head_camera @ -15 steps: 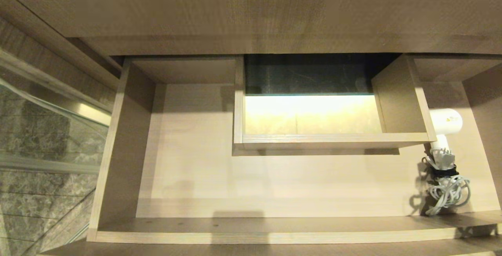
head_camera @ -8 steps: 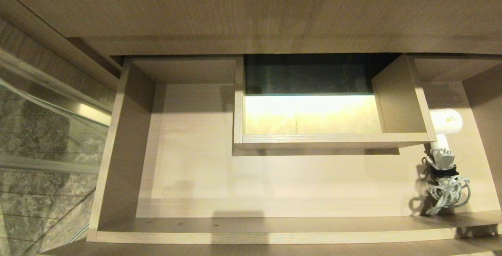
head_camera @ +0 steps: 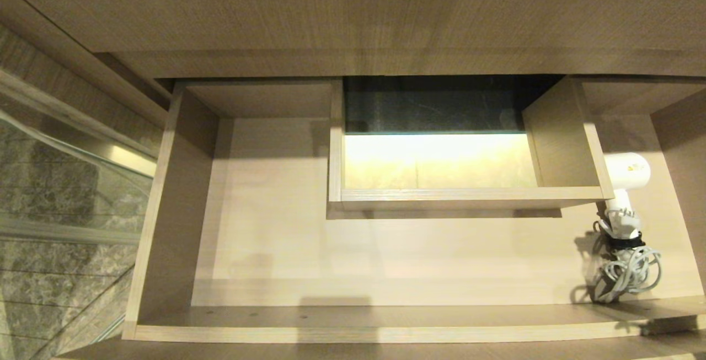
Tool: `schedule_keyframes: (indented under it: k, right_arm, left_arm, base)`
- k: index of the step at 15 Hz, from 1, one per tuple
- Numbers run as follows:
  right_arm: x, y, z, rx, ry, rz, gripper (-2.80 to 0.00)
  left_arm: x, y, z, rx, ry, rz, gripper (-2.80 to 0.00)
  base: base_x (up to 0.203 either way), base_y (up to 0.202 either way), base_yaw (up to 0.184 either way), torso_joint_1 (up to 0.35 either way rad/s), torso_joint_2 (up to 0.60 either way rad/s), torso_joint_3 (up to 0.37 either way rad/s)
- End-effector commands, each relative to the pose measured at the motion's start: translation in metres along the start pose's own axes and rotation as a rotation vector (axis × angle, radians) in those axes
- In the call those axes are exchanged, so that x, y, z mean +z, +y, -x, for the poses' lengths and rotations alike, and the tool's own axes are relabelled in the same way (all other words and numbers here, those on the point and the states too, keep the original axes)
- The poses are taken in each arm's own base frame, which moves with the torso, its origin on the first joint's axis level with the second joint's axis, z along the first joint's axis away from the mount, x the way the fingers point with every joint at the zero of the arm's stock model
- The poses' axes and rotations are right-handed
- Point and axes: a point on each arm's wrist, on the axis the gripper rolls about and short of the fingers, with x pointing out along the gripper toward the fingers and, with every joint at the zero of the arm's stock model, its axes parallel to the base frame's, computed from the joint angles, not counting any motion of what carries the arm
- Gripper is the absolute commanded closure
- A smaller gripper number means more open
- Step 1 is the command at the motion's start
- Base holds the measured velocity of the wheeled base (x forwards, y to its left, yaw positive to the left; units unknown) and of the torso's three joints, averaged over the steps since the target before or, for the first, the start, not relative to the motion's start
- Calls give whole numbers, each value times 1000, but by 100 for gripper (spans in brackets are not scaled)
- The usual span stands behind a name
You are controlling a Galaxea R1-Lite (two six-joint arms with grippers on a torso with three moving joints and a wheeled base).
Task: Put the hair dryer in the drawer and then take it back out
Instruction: Close the drawer
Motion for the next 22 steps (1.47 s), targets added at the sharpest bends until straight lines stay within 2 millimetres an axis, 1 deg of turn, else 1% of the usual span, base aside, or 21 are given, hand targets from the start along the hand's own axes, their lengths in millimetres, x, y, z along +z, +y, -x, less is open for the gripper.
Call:
schedule_keyframes:
  k: [1,13,22]
  right_arm:
    - [2,0,-1,0,-5,4,0]
    - [9,0,4,7,-48,12,0]
    - [4,2,13,9,-53,13,0]
  left_arm:
    - [0,0,0,0,0,0,0]
    - [0,0,0,-3,3,-8,0]
    - [0,0,0,-2,5,-10,0]
  base:
    - [0,0,0,0,0,0]
    - [0,0,0,0,0,0]
    - [0,0,0,2,3,33]
